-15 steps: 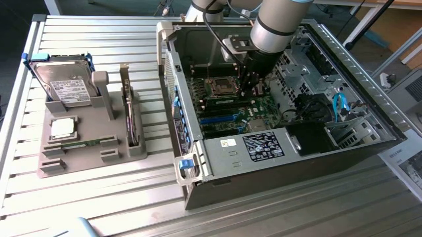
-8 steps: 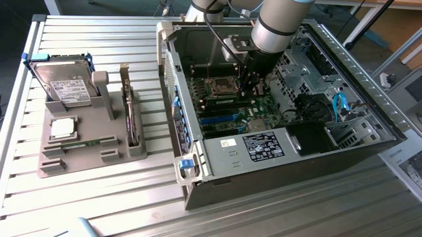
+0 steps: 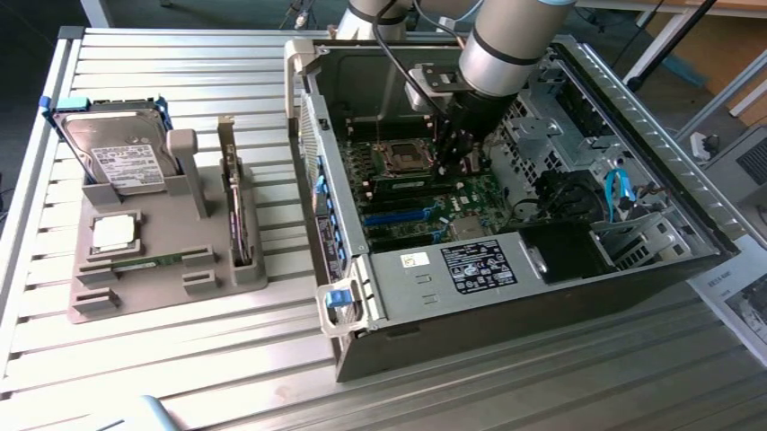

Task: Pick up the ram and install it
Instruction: 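Insert the ram into the slot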

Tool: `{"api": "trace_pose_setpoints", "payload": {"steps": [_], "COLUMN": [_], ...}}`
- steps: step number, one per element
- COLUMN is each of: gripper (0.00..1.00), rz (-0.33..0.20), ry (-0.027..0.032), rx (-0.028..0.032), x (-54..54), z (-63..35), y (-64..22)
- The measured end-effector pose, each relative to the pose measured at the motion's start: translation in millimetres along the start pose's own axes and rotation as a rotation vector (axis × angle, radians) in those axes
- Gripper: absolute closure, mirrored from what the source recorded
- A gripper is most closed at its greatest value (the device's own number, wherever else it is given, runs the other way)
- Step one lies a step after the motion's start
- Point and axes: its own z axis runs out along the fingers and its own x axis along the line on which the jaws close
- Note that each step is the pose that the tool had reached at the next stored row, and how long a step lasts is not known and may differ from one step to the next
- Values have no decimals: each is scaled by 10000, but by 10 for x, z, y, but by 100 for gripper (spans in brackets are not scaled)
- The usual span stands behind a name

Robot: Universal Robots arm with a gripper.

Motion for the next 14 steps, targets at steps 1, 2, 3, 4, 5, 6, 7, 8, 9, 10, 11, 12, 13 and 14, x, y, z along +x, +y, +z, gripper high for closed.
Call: {"api": "trace_pose_setpoints", "payload": {"steps": [1,2,3,4,5,6,7,8,9,10,11,12,13,14], "gripper": [88,88,88,88,88,88,88,88,88,88,88,88,88,88], "rz": [0,-1,-1,-2,-1,-1,0,-1,-1,-2,-2,0,-2,-2], "ry": [0,0,0,-2,-3,-2,-1,0,2,4,5,12,14,14], "rx": [0,-1,-1,-1,0,0,0,0,9,11,11,16,18,18], "x": [0,0,0,1,1,1,2,2,2,2,2,2,2,2], "z": [0,0,0,1,1,1,0,0,1,1,1,3,3,3], "y": [0,-1,-3,-13,-18,-19,-19,-20,-17,-17,-17,-15,-14,-14]}}
